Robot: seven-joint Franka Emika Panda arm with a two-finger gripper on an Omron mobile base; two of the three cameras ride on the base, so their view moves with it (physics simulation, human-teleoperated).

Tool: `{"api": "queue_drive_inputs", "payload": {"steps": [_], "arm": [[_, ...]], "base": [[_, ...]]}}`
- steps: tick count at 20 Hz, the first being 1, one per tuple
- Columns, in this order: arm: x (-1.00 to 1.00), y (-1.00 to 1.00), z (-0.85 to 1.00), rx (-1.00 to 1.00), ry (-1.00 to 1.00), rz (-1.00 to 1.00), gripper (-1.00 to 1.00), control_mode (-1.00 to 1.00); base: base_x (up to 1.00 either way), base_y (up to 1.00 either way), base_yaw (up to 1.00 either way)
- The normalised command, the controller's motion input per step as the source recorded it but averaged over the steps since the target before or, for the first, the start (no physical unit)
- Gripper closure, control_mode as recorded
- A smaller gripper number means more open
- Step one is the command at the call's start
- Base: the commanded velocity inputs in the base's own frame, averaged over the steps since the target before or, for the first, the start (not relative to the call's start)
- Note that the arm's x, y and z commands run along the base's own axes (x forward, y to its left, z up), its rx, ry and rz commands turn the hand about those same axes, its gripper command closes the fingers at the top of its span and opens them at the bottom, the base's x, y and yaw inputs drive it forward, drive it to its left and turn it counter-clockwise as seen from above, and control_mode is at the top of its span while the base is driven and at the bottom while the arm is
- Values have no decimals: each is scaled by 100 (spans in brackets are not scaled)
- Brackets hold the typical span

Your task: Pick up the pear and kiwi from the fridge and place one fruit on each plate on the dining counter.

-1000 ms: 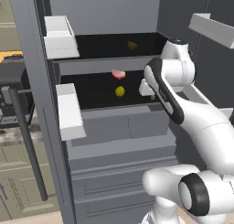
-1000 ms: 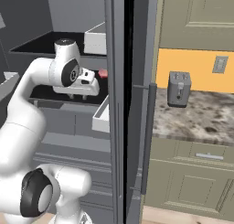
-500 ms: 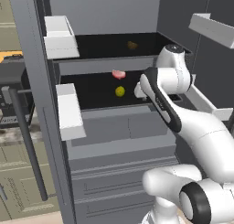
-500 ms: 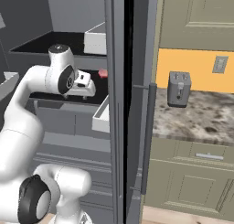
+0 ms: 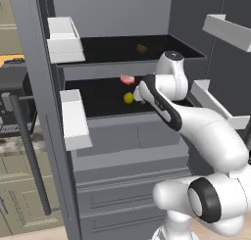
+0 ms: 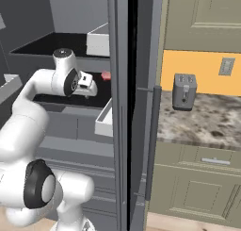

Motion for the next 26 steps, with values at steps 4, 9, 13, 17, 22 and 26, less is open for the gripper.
{"api": "queue_drive_inputs", "payload": {"steps": [4,9,13,17,22,26], "arm": [[44,34,-19,1,0,-3,-100,-100],[14,34,-29,0,-1,-9,-100,-100],[20,12,-9,0,0,-11,-100,-100],[26,0,-4,0,0,-7,-100,-100],[34,0,-5,0,1,0,-100,-100],[29,0,-11,0,1,0,-100,-100]], "base": [[0,0,0],[0,0,0],[0,0,0],[0,0,0],[0,0,0],[0,0,0]]}}
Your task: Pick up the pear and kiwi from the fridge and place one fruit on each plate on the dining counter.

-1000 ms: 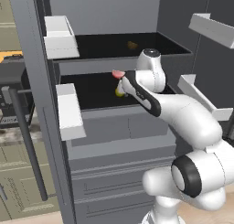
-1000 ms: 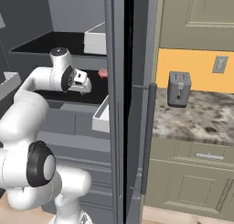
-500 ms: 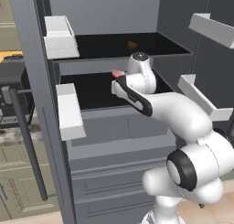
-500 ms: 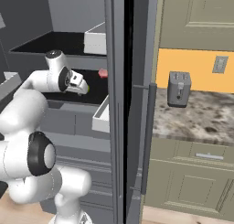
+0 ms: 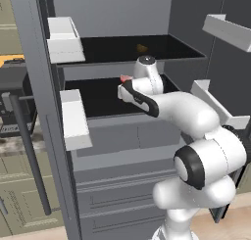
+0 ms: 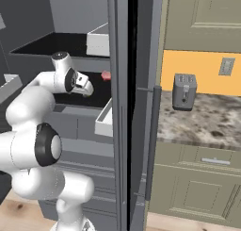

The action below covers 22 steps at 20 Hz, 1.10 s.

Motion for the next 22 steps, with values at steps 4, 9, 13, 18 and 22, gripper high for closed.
{"api": "queue_drive_inputs", "payload": {"steps": [4,9,13,18,22], "arm": [[25,-1,-11,0,2,0,-100,-100],[25,-5,-12,0,3,0,-100,-100],[27,-2,-17,0,3,0,-100,-100],[18,0,-11,0,0,0,-100,-100],[20,0,-9,0,0,0,-100,-100]], "base": [[0,0,0],[0,0,0],[0,0,0],[0,0,0],[0,0,0]]}}
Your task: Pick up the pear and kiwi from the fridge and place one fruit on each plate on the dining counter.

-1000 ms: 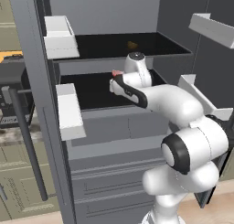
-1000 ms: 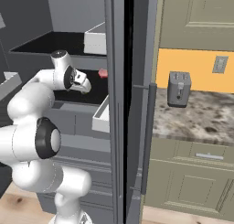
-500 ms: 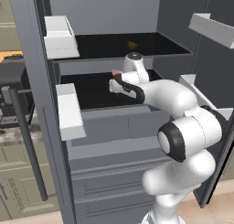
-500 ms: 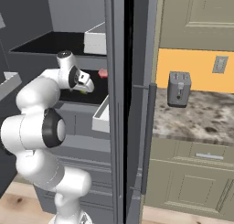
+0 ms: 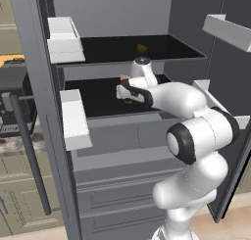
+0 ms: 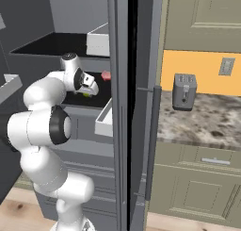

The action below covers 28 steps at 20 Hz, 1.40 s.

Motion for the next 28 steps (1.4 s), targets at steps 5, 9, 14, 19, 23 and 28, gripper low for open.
{"api": "queue_drive_inputs", "payload": {"steps": [5,9,14,19,23,28], "arm": [[30,1,-8,0,1,0,-100,-100],[26,2,-8,0,0,0,-100,-100],[21,7,-5,0,0,0,-100,-100],[25,6,-2,0,0,-1,-100,-100],[24,6,-4,0,1,-1,-100,-100],[24,5,-9,0,3,-1,-100,-100]], "base": [[0,0,0],[0,0,0],[0,0,0],[0,0,0],[0,0,0],[0,0,0]]}}
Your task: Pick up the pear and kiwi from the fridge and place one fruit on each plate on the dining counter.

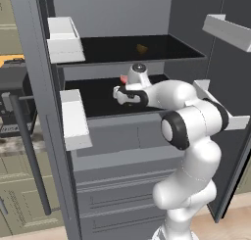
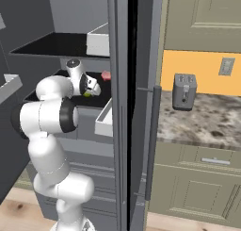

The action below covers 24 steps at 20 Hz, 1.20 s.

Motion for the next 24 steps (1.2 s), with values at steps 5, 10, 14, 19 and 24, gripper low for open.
{"api": "queue_drive_inputs", "payload": {"steps": [5,10,14,19,24], "arm": [[23,1,-7,0,2,0,-100,-100],[10,0,-5,0,2,0,-100,-100],[3,3,-18,0,0,0,100,-100],[-4,1,-16,0,1,0,100,-100],[-82,0,4,6,-16,-3,100,-100]], "base": [[0,0,0],[0,0,0],[0,0,0],[0,0,0],[0,0,0]]}}
